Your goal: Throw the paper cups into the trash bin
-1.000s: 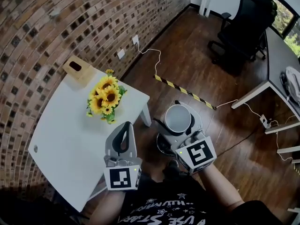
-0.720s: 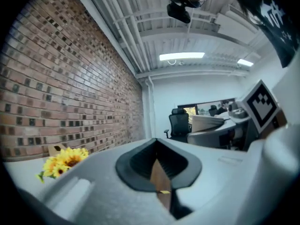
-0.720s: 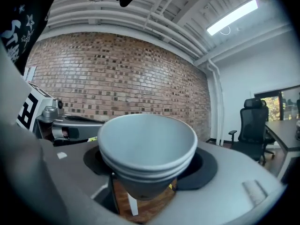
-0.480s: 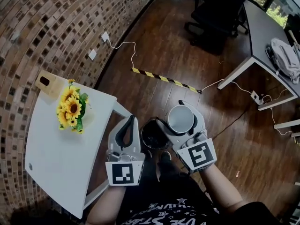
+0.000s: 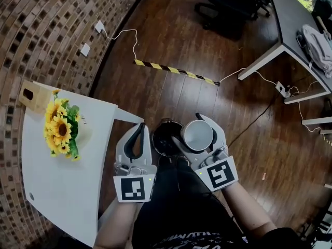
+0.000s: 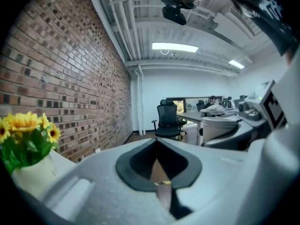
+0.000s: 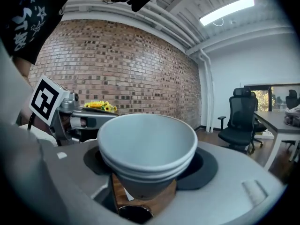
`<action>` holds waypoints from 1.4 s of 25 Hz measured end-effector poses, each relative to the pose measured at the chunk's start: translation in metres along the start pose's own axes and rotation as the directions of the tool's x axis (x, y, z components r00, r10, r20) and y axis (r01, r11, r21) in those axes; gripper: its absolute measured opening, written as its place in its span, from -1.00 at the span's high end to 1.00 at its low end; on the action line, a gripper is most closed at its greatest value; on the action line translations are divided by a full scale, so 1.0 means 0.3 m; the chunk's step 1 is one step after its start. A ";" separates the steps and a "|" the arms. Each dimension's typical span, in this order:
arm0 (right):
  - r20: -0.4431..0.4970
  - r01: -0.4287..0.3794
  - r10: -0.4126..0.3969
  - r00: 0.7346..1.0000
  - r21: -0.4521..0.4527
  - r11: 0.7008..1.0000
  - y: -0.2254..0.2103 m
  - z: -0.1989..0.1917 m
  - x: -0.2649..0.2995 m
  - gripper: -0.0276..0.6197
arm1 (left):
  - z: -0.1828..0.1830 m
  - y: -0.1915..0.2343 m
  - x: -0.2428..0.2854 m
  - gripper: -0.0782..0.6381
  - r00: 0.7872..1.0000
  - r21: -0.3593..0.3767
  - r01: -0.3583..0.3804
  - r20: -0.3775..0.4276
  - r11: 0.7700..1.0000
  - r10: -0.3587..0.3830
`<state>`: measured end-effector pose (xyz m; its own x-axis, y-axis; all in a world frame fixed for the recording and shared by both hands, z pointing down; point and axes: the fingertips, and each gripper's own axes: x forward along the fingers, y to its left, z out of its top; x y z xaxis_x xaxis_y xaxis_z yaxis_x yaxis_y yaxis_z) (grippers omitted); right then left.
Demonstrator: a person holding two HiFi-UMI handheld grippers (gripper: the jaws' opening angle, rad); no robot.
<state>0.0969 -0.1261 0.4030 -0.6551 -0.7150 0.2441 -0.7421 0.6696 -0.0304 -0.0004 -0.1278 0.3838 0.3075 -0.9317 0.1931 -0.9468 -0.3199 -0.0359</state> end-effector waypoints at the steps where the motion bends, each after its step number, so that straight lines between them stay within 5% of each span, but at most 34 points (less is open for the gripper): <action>1: -0.023 -0.004 0.004 1.000 0.004 1.000 0.004 -0.041 0.014 -0.17 | -0.032 0.010 0.008 0.77 1.000 -0.009 -0.003 -0.010 1.000 0.003; 14: -0.137 -0.087 0.089 0.987 0.021 0.996 0.035 -0.464 0.169 -0.17 | -0.455 -0.002 0.091 0.77 0.991 -0.059 0.008 -0.133 0.998 -0.016; 35: -0.316 -0.178 0.196 0.928 0.087 0.980 0.135 -1.038 0.255 -0.17 | -1.021 -0.057 0.141 0.77 0.947 -0.074 0.044 -0.314 0.996 -0.065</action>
<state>0.0608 -0.0912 0.7223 -0.7090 -0.4685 0.5270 -0.6234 0.7658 -0.1578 -0.0004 -0.1090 0.6930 0.3231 -0.8080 0.4928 -0.9367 -0.3472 0.0449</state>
